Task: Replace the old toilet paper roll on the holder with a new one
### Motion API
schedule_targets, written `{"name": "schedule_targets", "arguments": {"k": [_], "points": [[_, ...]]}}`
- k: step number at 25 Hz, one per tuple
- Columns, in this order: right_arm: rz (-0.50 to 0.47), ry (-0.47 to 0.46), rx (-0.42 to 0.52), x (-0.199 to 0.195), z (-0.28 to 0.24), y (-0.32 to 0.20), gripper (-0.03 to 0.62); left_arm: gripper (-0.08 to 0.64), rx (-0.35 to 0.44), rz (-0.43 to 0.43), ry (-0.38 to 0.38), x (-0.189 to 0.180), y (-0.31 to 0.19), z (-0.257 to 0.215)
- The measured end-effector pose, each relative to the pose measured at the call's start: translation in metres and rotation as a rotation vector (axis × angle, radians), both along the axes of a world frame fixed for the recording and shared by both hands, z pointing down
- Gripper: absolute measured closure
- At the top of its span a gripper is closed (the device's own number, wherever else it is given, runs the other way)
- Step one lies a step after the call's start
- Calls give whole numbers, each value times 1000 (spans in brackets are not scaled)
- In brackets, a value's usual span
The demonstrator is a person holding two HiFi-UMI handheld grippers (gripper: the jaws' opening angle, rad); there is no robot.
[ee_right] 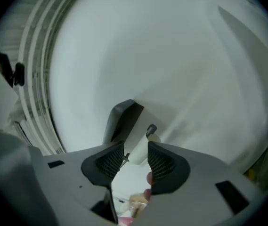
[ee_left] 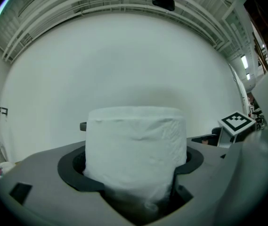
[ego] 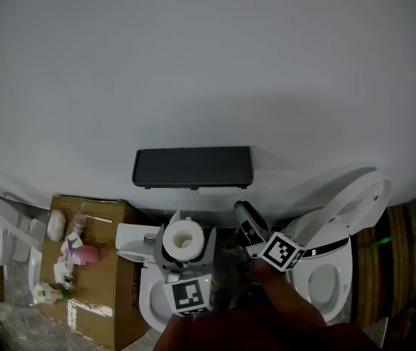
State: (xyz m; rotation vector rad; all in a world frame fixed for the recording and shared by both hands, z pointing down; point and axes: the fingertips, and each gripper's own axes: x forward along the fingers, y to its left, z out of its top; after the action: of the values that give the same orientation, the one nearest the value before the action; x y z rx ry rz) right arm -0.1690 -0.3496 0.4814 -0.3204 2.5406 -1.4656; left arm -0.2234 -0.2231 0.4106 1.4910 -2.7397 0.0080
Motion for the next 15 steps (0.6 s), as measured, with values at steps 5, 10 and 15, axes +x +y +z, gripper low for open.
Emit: {"name": "schedule_targets", "arguments": {"k": [5,10,15], "points": [[20,-139,-195,-21,10,-11,373,109,-16,-16,-4,-8,9,1],[34,-194,-238,-47,12,-17,347,109,-27,-29,-20,-15,17,0],[30,-199,-211,-68,6,-21,348,109,-42,-42,-15,-22,23,5]]}}
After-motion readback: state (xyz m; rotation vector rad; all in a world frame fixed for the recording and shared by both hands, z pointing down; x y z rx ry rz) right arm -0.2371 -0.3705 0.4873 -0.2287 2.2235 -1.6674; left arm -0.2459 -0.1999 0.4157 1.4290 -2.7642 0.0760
